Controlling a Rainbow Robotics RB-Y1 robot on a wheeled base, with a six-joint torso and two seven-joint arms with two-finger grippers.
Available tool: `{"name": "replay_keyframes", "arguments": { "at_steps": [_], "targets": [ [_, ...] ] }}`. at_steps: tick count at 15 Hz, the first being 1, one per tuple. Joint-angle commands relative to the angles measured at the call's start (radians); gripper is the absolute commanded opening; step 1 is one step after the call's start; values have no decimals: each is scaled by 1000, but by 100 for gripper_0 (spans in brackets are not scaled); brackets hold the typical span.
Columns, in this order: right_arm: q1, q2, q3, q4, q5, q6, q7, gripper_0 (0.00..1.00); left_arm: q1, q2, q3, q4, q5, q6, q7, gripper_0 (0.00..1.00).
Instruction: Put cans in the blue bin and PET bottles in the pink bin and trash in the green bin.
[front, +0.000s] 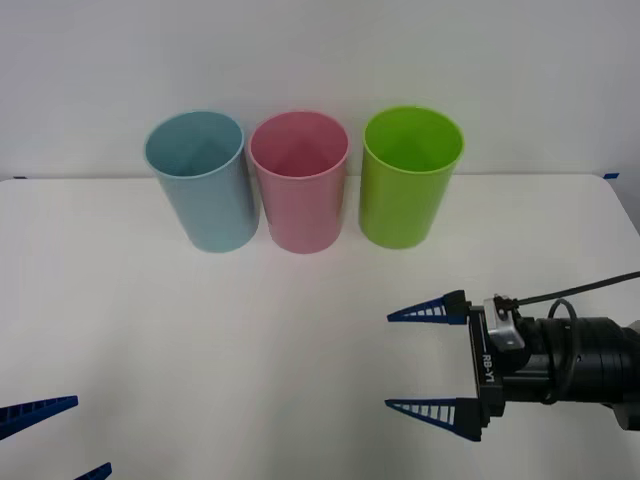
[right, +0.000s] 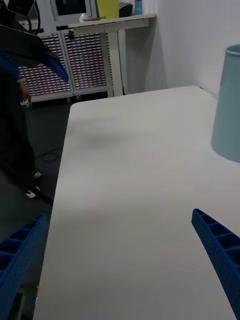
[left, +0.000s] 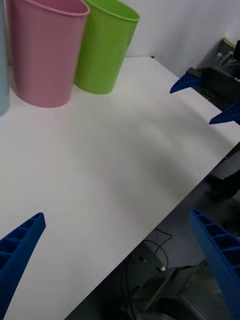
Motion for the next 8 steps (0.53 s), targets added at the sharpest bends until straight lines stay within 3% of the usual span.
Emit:
{"name": "replay_keyframes", "arguments": {
  "at_steps": [1, 4, 8],
  "targets": [
    [12, 0, 15, 11, 0, 29, -1, 100, 0, 0, 0, 0, 0, 0, 0, 100],
    [15, 0, 47, 11, 7, 109, 0, 100, 0, 0, 0, 0, 0, 0, 0, 100],
    [20, -5, 49, 13, 37, 106, 2, 100, 0, 0, 0, 0, 0, 0, 0, 100]
  ]
}}
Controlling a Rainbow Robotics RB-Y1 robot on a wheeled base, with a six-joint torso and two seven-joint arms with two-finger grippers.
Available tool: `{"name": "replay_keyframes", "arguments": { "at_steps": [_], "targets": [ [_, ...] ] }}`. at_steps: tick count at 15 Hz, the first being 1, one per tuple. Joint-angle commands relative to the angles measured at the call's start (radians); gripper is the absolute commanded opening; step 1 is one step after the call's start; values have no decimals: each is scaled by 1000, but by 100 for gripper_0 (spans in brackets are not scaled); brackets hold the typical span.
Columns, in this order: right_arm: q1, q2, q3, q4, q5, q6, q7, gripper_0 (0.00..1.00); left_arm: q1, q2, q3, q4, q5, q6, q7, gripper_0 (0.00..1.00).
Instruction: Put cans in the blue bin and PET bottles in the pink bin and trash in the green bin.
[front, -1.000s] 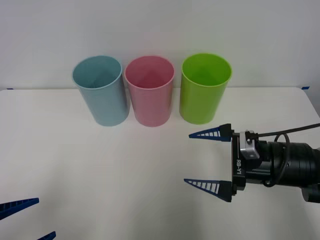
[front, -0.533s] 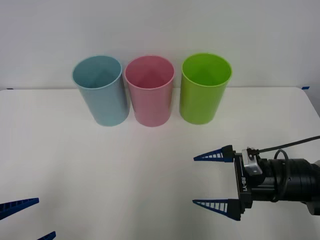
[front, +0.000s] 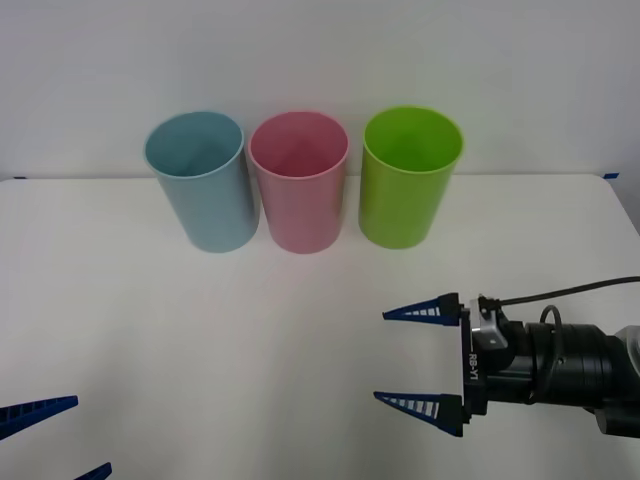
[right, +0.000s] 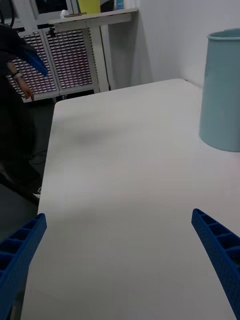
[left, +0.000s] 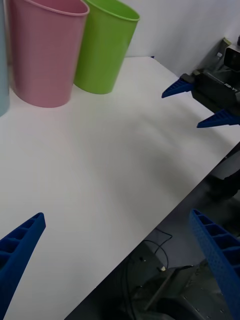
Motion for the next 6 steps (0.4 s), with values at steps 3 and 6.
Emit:
{"name": "replay_keyframes", "arguments": {
  "at_steps": [3, 6],
  "targets": [
    [1, -6, 2, -1, 34, -5, -2, 100, 0, 0, 0, 0, 0, 0, 0, 100],
    [1, -6, 2, -1, 34, -5, -2, 100, 0, 0, 0, 0, 0, 0, 0, 100]
  ]
}}
